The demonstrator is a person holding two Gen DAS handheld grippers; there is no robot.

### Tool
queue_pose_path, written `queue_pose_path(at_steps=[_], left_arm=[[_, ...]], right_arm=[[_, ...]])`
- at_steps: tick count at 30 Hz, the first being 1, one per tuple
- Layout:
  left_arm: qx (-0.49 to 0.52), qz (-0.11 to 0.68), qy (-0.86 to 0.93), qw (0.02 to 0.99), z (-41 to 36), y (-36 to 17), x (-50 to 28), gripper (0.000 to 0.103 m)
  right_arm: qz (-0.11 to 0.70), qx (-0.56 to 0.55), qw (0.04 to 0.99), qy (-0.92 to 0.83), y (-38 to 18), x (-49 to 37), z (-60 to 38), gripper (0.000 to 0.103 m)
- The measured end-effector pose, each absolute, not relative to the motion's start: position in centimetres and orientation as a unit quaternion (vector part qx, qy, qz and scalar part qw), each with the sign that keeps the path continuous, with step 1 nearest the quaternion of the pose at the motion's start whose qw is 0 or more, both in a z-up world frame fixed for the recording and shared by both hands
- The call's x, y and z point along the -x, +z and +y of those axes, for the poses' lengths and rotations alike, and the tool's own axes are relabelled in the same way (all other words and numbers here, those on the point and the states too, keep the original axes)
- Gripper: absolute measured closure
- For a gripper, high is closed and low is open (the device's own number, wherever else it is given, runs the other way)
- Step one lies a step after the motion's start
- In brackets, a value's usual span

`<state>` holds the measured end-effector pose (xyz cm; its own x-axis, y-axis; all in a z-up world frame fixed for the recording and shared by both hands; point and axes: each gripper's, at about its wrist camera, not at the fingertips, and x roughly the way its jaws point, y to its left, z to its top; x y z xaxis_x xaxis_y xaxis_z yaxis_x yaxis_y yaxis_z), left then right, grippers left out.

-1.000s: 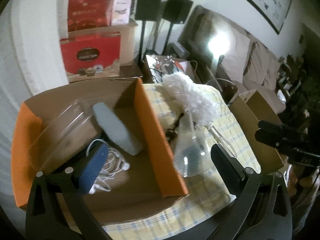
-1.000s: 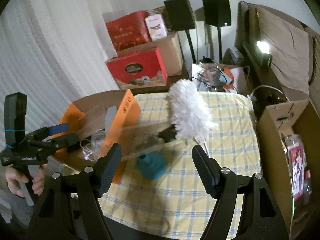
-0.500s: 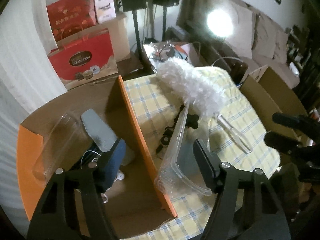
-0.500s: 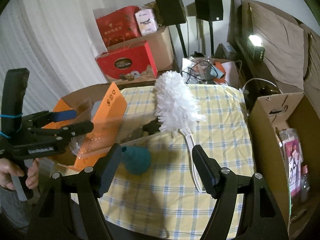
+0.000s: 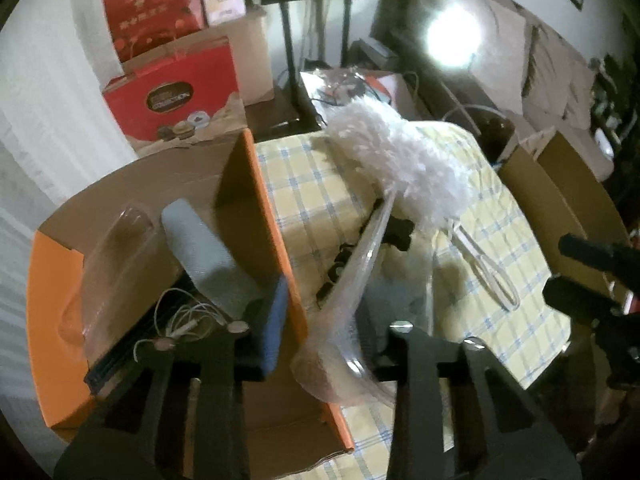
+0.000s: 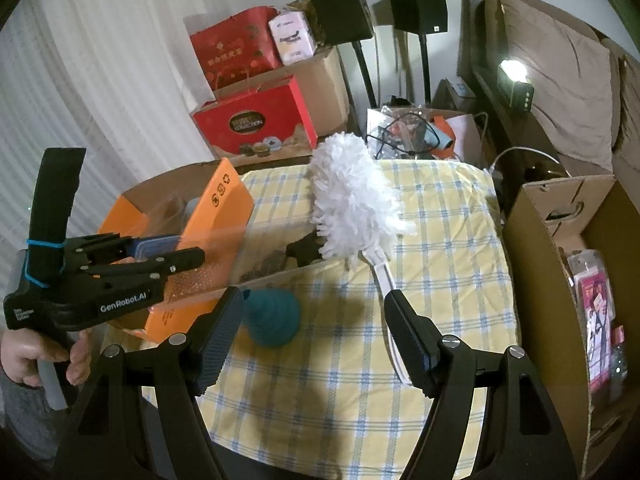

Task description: Organize objects

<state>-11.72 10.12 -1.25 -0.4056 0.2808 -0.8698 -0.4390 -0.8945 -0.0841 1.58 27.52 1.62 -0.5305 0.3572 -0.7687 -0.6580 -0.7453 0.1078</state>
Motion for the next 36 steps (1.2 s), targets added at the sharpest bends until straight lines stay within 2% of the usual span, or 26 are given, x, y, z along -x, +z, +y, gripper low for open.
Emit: queue_pose_path(at_steps=[9,13,20,21,24,26,31,36], left_arm=[[0.477,0.059,0.847,0.227,8.4,1.6,11.1,0.086],[0.463,0.091,0.845,0.251,8.9,2.1,9.3,0.087],[0.459,0.133,0.835,0.274,9.8,1.5,7.0,0.088],[0.455,0.136,0.835,0.277,9.8,1.6,6.8,0.088],[0.424,0.171,0.845,0.276,10.5,2.0,5.4,0.088],[0.391,0.201,0.857,0.270,11.3,2.2,4.1,0.088],[0.366,0.253,0.854,0.271,13.1,1.4,2.5,0.088],[0.344,0.301,0.854,0.249,15.2,0.4,1.5,0.089]], right_arm=[[0.204,0.370,0.286,0.860,2.1,-1.4,27.6,0.029],[0.196,0.359,0.273,0.871,3.0,-1.1,27.4,0.031],[0.167,0.383,0.233,0.878,3.2,1.5,28.0,0.048],[0.161,0.394,0.225,0.877,2.8,2.1,28.1,0.054],[0.142,0.426,0.214,0.867,1.3,3.5,28.3,0.063],[0.144,0.430,0.226,0.862,0.5,3.5,28.7,0.063],[0.210,0.403,0.264,0.851,-0.6,0.7,31.1,0.063],[0.227,0.410,0.284,0.836,-1.6,-1.1,32.3,0.061]])
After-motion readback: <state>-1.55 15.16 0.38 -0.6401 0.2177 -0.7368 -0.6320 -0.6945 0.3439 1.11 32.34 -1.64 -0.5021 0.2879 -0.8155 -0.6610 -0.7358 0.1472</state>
